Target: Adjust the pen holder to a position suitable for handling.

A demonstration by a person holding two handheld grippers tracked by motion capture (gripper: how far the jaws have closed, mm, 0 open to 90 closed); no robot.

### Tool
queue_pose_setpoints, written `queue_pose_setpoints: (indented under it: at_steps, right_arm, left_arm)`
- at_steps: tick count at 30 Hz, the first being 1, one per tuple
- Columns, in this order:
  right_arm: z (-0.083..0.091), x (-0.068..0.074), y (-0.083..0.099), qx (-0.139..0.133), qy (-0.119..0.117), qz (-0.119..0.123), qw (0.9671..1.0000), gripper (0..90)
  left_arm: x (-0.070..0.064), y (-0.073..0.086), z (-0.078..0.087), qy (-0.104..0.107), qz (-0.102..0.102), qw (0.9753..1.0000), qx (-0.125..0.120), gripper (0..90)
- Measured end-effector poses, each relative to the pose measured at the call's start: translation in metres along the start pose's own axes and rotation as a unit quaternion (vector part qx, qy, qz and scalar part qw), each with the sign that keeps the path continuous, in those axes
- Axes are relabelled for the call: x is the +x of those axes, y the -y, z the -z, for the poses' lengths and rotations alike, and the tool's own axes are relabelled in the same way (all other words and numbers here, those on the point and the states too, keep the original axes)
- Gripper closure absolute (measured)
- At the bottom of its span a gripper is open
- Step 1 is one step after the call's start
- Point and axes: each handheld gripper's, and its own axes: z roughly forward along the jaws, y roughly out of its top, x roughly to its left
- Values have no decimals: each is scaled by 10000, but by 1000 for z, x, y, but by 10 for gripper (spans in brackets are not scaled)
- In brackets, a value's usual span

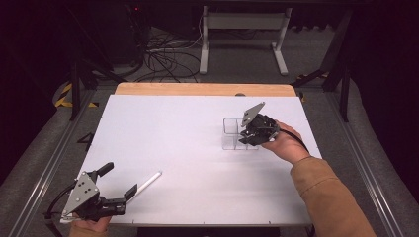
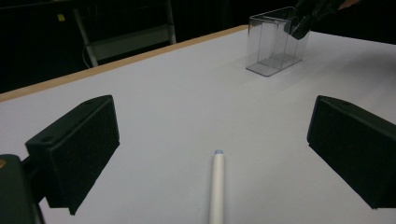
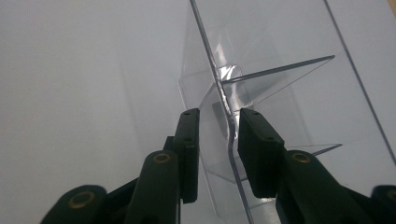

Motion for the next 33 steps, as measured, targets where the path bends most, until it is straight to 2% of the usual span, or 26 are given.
queue_pose_setpoints:
  at_steps: [7, 17, 20, 21, 24, 27, 29, 30, 33]
  right_arm:
    - [-10, 0, -4, 242, -3, 120, 9996, 727]
    - [-12, 1, -7, 278, -40, 204, 9994, 758]
    - [-11, 2, -8, 304, -90, 242, 9992, 788]
    - [-11, 2, -8, 304, -156, 330, 9989, 815]
    - [-8, 5, -12, 421, -267, 287, 9983, 851]
    - [-6, 9, -15, 373, -343, 304, 9983, 869]
    - [-3, 11, -18, 297, -419, 397, 9979, 871]
    - [-2, 13, -20, 217, -386, 425, 9981, 871]
    - [1, 19, -31, 203, -448, 541, 9973, 872]
  left_arm:
    - [0, 0, -1, 6, -1, 10000, 38, 31]
    - [0, 1, 0, 6, 17, 10000, 24, 31]
    - [-1, 0, -1, 9, 14, 10000, 25, 31]
    - [-1, 0, -1, 17, 7, 10000, 32, 31]
    - [-1, 0, -1, 21, 7, 10000, 32, 31]
    - [-1, 0, -1, 20, 5, 10000, 31, 31]
    - [-1, 1, -1, 21, 8, 10000, 29, 31]
    - [-1, 1, -1, 24, 12, 10000, 29, 31]
    - [-2, 0, -1, 25, 9, 10000, 28, 31]
